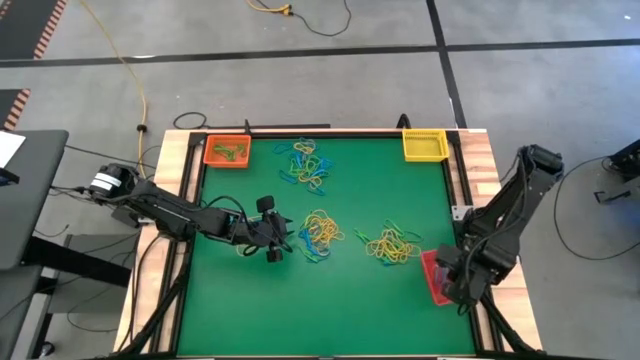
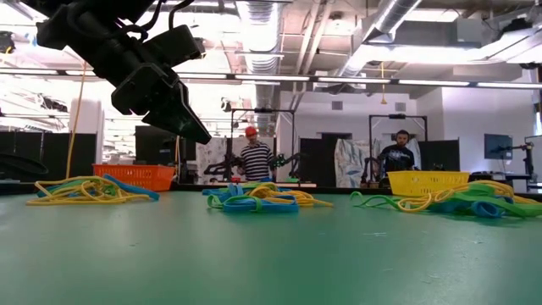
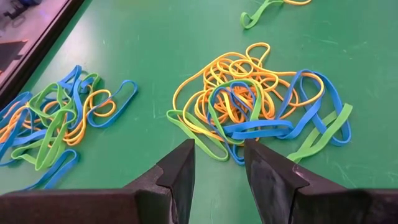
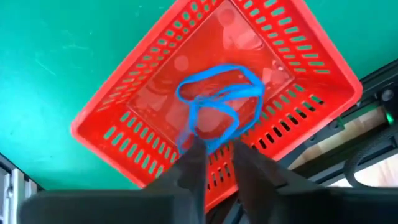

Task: Sort rubber bands into baskets
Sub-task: Put the blue rubber band into the red bin

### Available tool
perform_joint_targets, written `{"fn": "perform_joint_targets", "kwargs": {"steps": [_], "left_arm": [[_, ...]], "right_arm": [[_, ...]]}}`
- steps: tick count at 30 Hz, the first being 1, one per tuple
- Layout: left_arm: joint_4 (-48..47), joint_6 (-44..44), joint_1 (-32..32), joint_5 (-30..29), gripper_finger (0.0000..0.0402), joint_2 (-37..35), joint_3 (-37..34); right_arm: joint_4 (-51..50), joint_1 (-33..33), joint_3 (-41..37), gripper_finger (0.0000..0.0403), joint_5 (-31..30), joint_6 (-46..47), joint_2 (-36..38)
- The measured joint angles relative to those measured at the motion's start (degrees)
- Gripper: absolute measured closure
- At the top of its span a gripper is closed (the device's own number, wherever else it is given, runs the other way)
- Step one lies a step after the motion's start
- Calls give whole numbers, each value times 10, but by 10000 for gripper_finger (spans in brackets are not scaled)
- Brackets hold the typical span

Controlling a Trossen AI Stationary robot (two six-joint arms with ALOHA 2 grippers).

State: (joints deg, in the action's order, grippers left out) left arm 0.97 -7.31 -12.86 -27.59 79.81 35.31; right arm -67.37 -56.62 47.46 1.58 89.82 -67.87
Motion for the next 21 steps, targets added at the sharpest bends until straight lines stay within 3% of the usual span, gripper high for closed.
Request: {"fn": "perform_joint_targets", "kwargs": {"steps": [8, 14, 17, 21], "left_arm": [[0, 0, 0, 0, 274, 0, 0], [0, 0, 0, 0, 274, 0, 0], [0, 0, 0, 0, 274, 0, 0], [0, -3, 0, 0, 274, 0, 0]], "right_arm": [[-40, 23, 44, 228, -9, -39, 1], [-45, 64, 87, 228, -128, -129, 1], [-12, 100, 92, 229, -193, -204, 1], [68, 160, 92, 229, -229, -335, -1]]}}
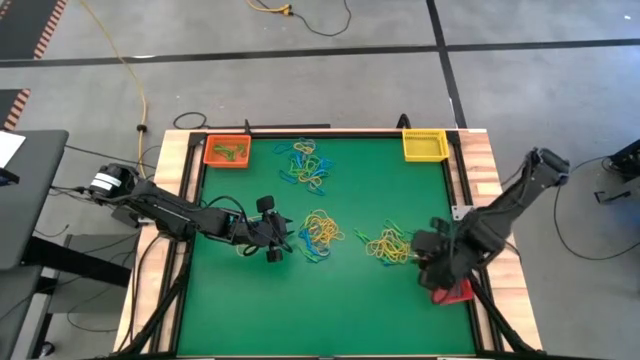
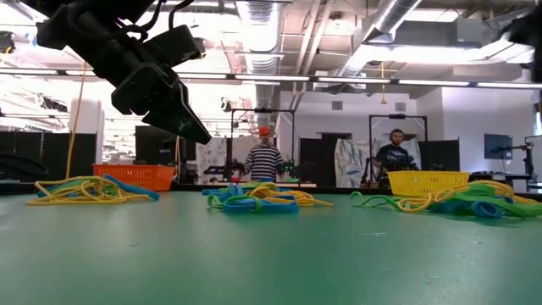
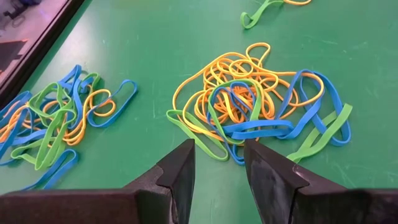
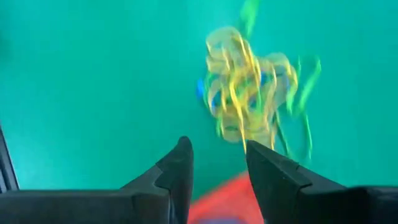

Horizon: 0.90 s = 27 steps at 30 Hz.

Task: Sort rubber bands into baskets
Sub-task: Put the blue rubber band into the red bin

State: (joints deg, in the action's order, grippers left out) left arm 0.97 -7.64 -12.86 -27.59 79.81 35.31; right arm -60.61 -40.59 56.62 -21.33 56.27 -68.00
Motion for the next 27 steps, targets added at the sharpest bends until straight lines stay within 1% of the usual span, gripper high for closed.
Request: {"fn": "perform_joint_targets", "kwargs": {"steps": [6, 11, 15, 18, 21, 27], "left_arm": [[0, -1, 0, 0, 274, 0, 0], [0, -1, 0, 0, 274, 0, 0], [0, -1, 0, 0, 274, 0, 0], [0, -1, 0, 0, 274, 0, 0], [0, -1, 0, 0, 274, 0, 0], [-3, -4, 0, 0, 274, 0, 0]], "right_arm": [[168, 87, 0, 229, -11, -227, -27], [282, 146, 0, 229, 17, -373, -73], [344, 187, 0, 230, 22, -445, -121], [384, 217, 0, 230, 49, -484, -156], [420, 243, 0, 230, 66, -509, -190], [496, 284, 0, 230, 82, -546, -244]]}}
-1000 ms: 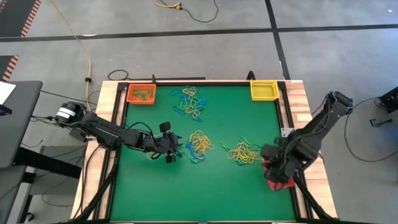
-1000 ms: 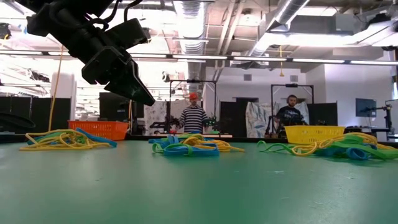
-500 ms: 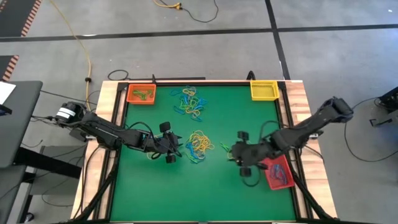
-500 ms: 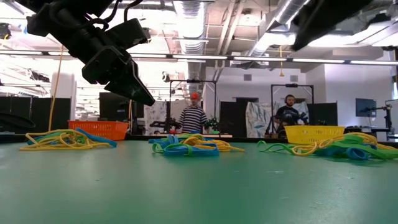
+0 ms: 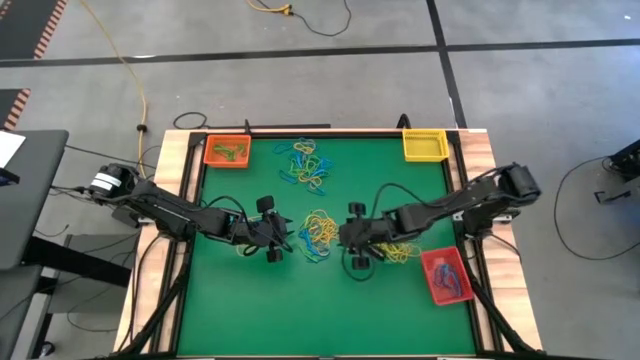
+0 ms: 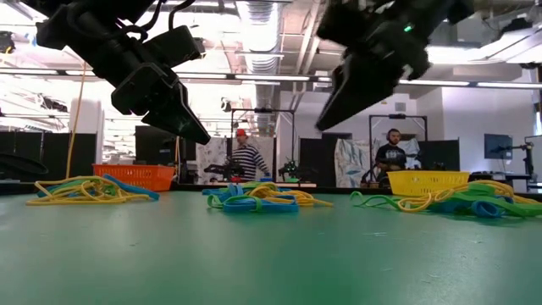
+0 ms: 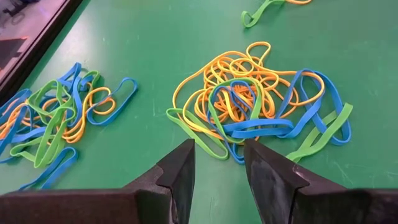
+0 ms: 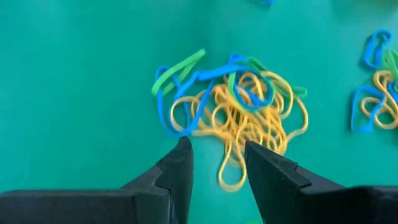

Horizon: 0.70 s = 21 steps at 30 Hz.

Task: Sort rubber bands into baskets
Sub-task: Put the blue rubber band into the red bin

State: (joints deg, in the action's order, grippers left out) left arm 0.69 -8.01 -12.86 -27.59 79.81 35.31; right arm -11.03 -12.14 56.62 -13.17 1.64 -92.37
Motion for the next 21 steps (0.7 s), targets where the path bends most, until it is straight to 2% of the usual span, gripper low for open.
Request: {"fn": "perform_joint_targets", "kwargs": {"steps": [3, 11, 21], "left_arm": [[0, 0, 0, 0, 274, 0, 0], [0, 0, 0, 2, 274, 0, 0], [1, 0, 0, 2, 274, 0, 0]], "right_arm": [[47, 16, 0, 230, 18, -10, -22], [126, 28, 0, 230, 125, -17, -82], [185, 12, 0, 230, 164, -17, -120]]}}
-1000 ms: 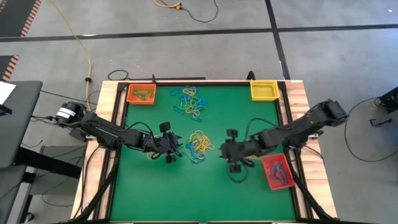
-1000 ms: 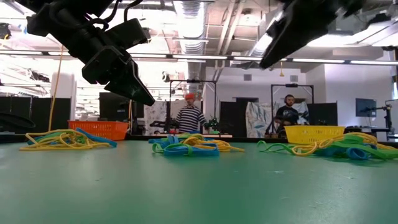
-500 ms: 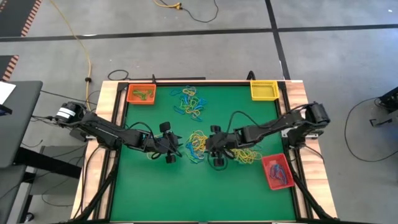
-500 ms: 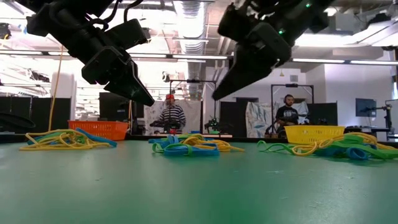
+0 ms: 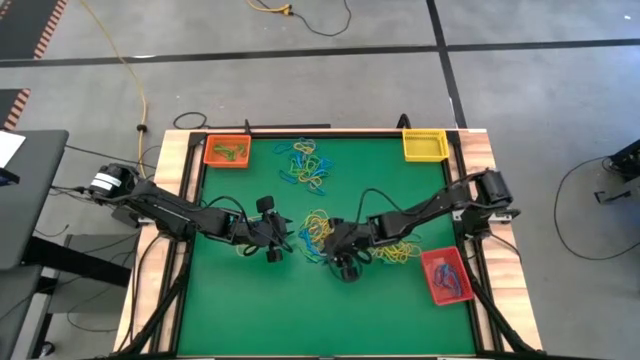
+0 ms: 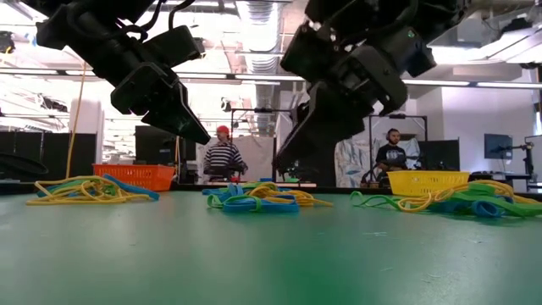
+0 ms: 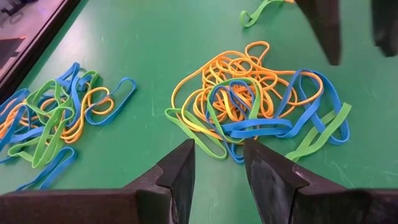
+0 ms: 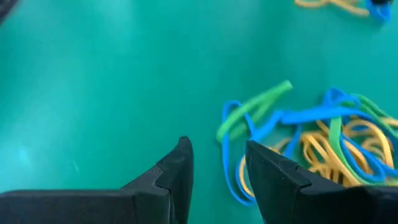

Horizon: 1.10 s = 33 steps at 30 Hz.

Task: Sort rubber bands into baskets
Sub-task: Put the blue rubber band into the red bin

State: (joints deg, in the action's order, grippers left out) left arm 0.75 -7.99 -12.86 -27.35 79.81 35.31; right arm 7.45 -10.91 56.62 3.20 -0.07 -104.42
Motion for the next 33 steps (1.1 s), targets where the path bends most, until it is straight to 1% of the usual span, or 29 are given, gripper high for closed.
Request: {"fn": "perform_joint_targets", "kwargs": {"steps": [5, 9, 14, 18, 24, 33], "left_arm": [[2, 0, 0, 0, 274, 0, 0], [2, -1, 0, 0, 274, 0, 0], [1, -1, 0, 0, 274, 0, 0], [1, -2, 0, 0, 274, 0, 0], [1, -2, 0, 0, 274, 0, 0], [0, -2, 0, 0, 274, 0, 0]], "right_arm": [[7, 1, 0, 236, 2, 0, 1], [14, 1, 1, 250, 28, 2, -18], [16, -4, 0, 268, 29, 1, -44], [16, -3, 1, 278, 25, 0, -47], [14, 0, 1, 281, 25, -7, -47], [-25, 15, 1, 281, 23, -11, -48]]}}
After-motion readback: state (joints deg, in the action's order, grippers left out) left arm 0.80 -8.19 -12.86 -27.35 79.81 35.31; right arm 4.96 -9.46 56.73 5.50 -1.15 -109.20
